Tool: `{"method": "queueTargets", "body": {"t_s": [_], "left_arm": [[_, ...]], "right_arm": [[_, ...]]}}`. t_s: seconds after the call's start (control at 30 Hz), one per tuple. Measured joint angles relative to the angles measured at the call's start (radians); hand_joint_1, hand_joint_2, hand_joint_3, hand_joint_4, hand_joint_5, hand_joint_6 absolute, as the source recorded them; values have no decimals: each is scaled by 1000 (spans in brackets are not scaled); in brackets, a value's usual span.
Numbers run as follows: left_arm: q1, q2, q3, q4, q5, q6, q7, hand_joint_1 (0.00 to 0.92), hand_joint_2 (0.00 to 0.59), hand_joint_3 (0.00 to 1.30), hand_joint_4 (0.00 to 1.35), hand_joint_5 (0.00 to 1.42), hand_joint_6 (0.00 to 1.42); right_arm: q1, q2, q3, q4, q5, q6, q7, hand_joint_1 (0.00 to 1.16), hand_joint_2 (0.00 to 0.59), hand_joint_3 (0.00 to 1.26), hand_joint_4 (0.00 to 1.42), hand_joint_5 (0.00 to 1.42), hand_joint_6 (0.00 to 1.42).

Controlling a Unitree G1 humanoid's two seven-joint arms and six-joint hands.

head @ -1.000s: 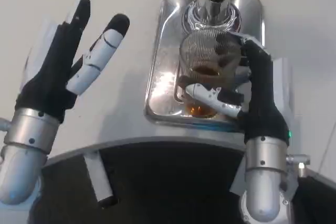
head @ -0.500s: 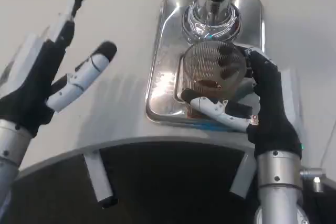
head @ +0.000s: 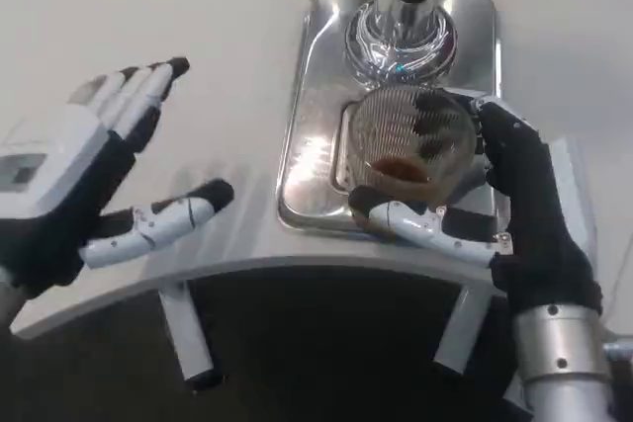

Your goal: Grasp the cup under the faucet to collect the drink, then remove the cup.

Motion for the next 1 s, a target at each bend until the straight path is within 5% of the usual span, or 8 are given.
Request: {"method": "queueTargets", "body": {"t_s": [1.0], "left_arm": [[118,73,-6,-25,86,-160,-6,0,166,0,0,0,0]], "right_arm": [[281,-57,37,-304,17,1,195,1162,432,762,786,850,1162]]}}
